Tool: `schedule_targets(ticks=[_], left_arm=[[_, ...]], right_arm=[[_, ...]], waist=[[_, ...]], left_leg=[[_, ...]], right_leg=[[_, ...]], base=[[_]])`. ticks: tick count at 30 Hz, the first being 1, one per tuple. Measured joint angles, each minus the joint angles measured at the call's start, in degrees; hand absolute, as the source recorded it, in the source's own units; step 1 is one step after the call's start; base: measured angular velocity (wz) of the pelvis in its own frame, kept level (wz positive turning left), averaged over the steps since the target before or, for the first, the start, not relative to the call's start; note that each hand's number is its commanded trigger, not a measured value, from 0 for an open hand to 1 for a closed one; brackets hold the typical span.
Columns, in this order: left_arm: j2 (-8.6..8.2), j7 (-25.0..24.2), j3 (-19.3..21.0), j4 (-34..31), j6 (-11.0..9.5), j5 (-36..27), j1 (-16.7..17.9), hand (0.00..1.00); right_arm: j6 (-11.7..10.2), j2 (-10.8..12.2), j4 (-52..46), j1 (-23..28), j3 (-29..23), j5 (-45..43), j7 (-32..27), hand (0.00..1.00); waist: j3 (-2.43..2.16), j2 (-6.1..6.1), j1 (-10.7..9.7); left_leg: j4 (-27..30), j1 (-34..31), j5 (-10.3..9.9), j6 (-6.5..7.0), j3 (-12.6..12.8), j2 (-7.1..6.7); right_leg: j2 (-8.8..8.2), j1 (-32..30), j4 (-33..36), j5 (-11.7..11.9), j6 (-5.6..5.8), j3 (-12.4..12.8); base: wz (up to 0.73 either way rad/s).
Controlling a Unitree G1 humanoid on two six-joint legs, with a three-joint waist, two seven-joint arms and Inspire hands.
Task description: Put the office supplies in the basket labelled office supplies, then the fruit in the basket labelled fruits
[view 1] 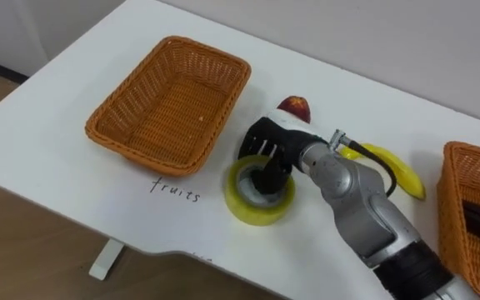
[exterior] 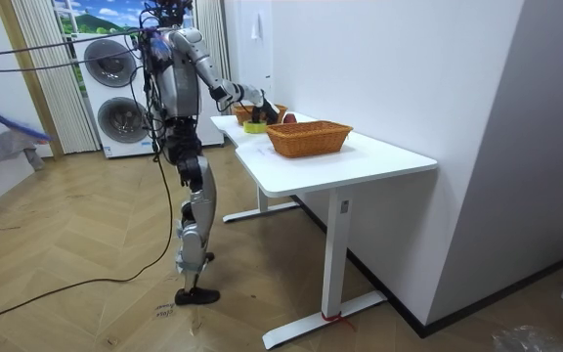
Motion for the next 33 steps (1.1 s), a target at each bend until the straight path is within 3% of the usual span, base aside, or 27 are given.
schedule_targets(ticks=[13,17,20,23,24,27,31,33], left_arm=[[-0.34,0.0,0.0,-0.1,0.3,0.1,0.0,0.0],[-0.48,0.1,0.0,-0.1,0.2,0.0,-0.1,0.0],[-0.52,0.2,0.0,0.0,-0.3,0.1,0.0,0.0],[-0.23,-0.1,0.2,1.1,-1.3,0.0,0.0,0.0],[-0.07,-0.1,0.2,1.1,-1.3,0.0,0.0,0.0],[-0.05,-0.1,0.4,1.2,-1.6,-0.7,0.4,0.0],[0.12,-0.7,2.1,2.7,-3.0,-1.9,1.5,0.0],[0.3,-1.1,2.8,4.2,-4.2,-2.1,1.7,0.0]], right_arm=[[1.5,-0.3,-0.5,0.1,-0.8,1.1,3.1,1.0],[1.2,-1.1,-1.5,0.2,-0.7,1.9,3.9,1.0],[-0.6,-2.5,-2.6,0.9,-0.7,2.1,4.3,1.0],[-1.5,-3.3,-5.6,2.2,-0.8,1.8,5.2,1.0],[-1.7,-4.0,-7.6,3.3,-0.9,2.2,5.7,1.0],[-1.9,-5.8,-12.5,7.5,-3.0,6.1,6.9,1.0],[-2.3,-6.8,-14.2,8.6,-5.8,8.3,7.9,1.0],[-2.4,-8.8,-16.6,9.5,-9.0,9.2,7.9,1.0]], waist=[[0.44,0.47,0.3],[0.51,0.6,0.2],[0.59,0.73,0.1],[0.62,0.78,-0.9],[0.37,0.43,-1.3],[0.27,0.29,-2.1],[0.25,0.37,-5.6],[0.21,0.33,-6.7]], left_leg=[[0.0,-0.1,0.0,0.0,-0.1,0.01],[-0.1,0.0,0.0,0.0,-0.2,0.0],[-0.1,0.0,0.0,0.01,-0.2,-0.02],[-0.2,-0.4,0.0,0.01,-0.2,-0.02],[-0.2,-0.6,0.0,0.01,-0.2,-0.01],[-0.2,-0.8,0.0,0.02,0.3,-0.05],[-0.1,-0.8,0.0,0.03,0.3,-0.09],[-0.2,-0.4,0.0,0.03,0.9,-0.07]], right_leg=[[0.05,0.1,0.2,0.0,0.0,0.0],[0.05,0.1,0.2,0.0,0.0,0.0],[0.04,-0.1,0.2,0.0,0.0,0.1],[0.04,-0.6,0.2,0.0,0.0,0.1],[0.04,-0.9,0.2,0.0,0.0,0.2],[-0.02,-1.2,0.2,0.0,0.0,0.8],[-0.06,-1.2,0.2,0.0,0.0,1.0],[-0.07,-1.1,0.2,0.0,0.0,1.5]], base=[[0.0],[0.0],[0.0],[0.0],[0.0],[-0.05],[-0.02],[-0.11]])
